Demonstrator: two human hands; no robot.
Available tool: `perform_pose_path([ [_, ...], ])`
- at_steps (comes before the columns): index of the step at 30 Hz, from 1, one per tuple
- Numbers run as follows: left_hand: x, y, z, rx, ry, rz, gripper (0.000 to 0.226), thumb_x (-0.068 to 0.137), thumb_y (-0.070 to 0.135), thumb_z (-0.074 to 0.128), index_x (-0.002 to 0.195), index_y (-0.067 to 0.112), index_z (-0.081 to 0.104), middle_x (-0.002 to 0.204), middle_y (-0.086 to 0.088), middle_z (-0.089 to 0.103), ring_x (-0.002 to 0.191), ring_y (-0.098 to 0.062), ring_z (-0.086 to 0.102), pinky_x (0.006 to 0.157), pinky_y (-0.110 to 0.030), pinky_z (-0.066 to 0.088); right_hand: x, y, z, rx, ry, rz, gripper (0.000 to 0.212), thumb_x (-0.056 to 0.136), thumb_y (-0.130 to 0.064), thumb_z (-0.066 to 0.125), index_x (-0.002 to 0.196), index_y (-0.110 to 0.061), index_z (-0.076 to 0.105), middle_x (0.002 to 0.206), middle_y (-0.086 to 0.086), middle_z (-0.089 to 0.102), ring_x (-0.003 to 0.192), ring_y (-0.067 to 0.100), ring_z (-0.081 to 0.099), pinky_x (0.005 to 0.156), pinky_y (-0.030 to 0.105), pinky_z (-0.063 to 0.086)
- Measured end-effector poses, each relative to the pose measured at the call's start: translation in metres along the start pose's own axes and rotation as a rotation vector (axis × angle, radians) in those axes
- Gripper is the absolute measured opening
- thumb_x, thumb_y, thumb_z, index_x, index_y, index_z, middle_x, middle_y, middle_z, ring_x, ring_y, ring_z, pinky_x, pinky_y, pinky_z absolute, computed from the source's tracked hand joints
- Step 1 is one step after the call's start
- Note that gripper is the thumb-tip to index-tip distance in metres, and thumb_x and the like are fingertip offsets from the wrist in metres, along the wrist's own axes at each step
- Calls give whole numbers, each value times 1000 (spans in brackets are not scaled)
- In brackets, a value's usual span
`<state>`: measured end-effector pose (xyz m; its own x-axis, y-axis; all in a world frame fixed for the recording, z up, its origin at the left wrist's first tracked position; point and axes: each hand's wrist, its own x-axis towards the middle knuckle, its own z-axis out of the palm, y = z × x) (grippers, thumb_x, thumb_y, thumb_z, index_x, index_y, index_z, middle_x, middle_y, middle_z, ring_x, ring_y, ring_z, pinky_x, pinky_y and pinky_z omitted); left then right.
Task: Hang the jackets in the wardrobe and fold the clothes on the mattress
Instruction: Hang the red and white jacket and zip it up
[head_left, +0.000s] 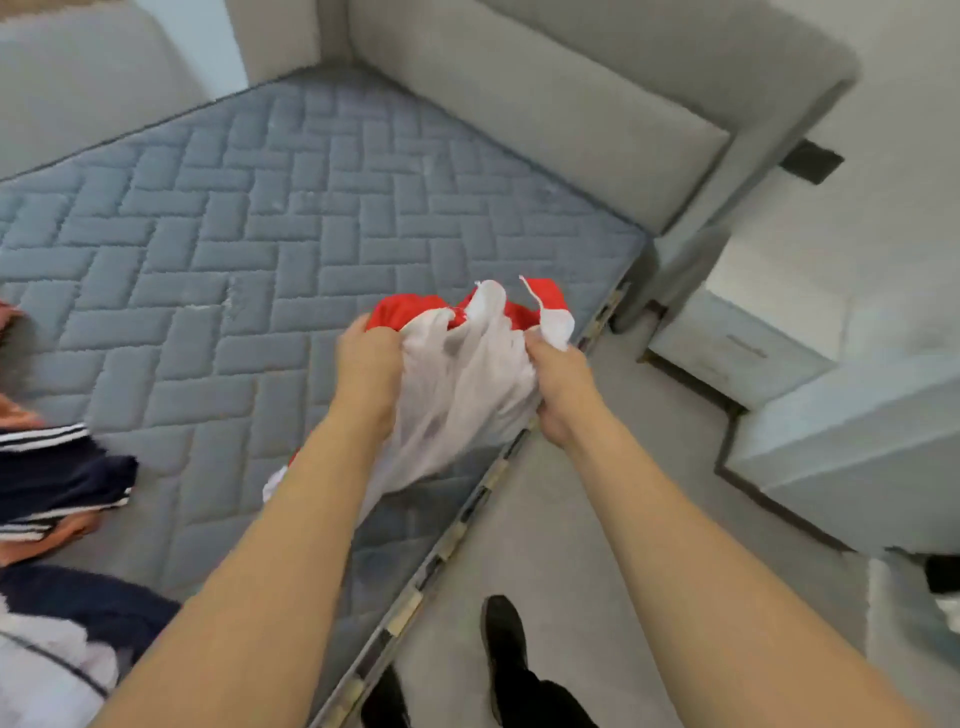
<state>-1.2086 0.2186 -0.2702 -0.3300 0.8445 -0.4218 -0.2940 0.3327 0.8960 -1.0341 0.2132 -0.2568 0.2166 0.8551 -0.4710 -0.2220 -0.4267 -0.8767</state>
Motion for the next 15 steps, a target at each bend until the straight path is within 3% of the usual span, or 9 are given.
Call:
perform_pose_path([
  [2,-19,14,73,65,-110,18,39,77,-9,39,82,18,66,79,-2,65,71,-21,58,61,-26,47,-1,-37,-61,86,89,-41,5,92,-11,62,90,-15,64,73,0,71,54,7,66,46,18,49],
  [5,-48,29,174,137,-236,58,38,78,-8,39,75,23,61,75,1,63,67,-17,56,57,-24,45,-5,-83,-151,164,229,-105,8,89,-13,65,97,-16,67,77,0,73,60,11,67,43,15,45],
  [8,-77,42,274,170,-396,105,33,74,-4,39,74,19,62,65,4,61,61,-15,55,53,-21,43,-6,-125,-240,222,358,-208,20,85,-11,66,105,-10,70,83,4,74,66,14,70,47,16,46],
  [11,-108,56,370,217,-510,201,27,73,-5,39,70,15,58,52,11,56,49,-7,50,41,-14,35,-6,-165,-329,212,452,-260,24,81,-9,66,103,-10,73,87,8,76,74,20,74,60,26,56],
  [15,-149,63,479,279,-619,331,25,73,-1,41,76,16,59,70,2,55,64,-15,46,55,-25,37,-9,-197,-446,165,602,-310,24,81,-1,57,98,-13,68,80,4,75,68,16,73,56,23,55],
])
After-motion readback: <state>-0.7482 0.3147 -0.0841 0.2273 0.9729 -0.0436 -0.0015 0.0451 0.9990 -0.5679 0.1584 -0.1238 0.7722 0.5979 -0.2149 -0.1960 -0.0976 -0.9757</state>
